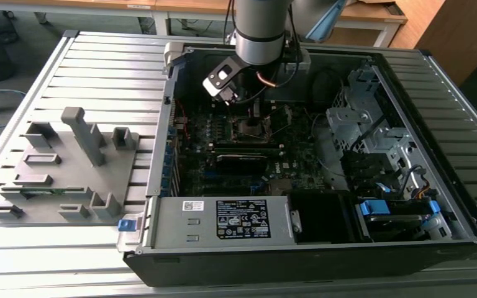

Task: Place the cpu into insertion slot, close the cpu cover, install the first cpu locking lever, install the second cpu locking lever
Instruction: 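Place the cpu into insertion slot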

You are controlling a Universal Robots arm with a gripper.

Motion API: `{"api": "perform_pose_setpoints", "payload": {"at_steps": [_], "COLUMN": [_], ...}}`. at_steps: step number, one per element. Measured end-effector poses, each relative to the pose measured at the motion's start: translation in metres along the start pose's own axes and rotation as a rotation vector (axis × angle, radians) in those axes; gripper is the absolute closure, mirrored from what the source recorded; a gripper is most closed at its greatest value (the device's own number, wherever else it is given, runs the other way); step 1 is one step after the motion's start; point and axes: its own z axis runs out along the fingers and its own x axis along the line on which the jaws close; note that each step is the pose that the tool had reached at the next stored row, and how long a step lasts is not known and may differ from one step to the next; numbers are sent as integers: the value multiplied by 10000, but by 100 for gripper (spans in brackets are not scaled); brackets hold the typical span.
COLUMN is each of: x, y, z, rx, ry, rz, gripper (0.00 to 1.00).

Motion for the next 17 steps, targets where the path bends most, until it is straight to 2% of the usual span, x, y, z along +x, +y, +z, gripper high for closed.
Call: {"api": "perform_pose_setpoints", "payload": {"at_steps": [3, 8, 9, 11, 17], "x": [-1, -1, -1, -1, -1], "y": [-24, -30, -31, -29, -23], "z": [4, 5, 6, 8, 10], "rx": [0, 0, 10, 160, 170], "ry": [0, 1, 0, -2, -4], "rz": [0, -1, -1, 4, 2], "gripper": [89, 89, 89, 89, 89]}}
